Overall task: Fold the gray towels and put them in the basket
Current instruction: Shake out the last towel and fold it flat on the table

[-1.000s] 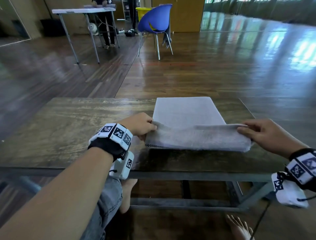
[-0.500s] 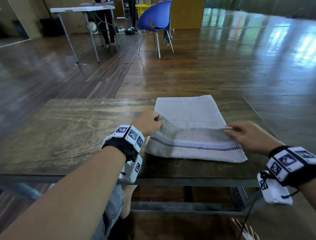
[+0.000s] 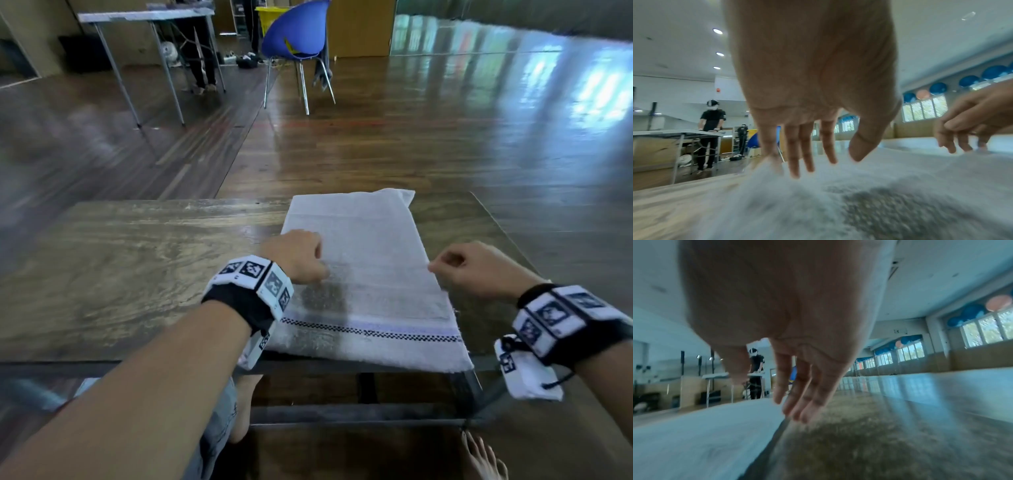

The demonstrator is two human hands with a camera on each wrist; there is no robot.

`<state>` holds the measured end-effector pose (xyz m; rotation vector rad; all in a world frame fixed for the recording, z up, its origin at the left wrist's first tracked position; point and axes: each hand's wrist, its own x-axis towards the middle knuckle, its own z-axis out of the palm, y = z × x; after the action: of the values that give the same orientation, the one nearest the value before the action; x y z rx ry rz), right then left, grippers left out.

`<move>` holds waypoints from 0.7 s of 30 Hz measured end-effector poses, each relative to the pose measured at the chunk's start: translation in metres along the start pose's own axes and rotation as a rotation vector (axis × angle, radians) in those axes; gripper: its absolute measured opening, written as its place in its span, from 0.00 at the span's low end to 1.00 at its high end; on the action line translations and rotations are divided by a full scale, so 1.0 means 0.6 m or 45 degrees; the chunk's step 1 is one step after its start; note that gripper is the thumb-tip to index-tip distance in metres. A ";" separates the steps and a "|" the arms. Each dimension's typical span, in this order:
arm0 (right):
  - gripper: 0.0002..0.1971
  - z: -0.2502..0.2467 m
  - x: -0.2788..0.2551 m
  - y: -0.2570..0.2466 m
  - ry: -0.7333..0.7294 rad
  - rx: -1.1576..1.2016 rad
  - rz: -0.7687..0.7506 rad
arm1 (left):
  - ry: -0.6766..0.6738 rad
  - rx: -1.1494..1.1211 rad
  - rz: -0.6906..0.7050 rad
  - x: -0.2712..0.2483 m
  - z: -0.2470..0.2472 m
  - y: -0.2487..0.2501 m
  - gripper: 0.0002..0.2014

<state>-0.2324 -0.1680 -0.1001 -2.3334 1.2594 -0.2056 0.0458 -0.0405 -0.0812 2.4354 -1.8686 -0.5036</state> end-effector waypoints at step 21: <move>0.19 0.032 0.108 -0.039 0.335 1.142 0.555 | -0.201 0.048 0.165 0.074 0.046 0.147 0.12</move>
<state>-0.1716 -0.2041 -0.1116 -1.2735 1.3731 -0.7637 -0.0344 -0.1025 -0.0985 2.3390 -2.0978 -0.6766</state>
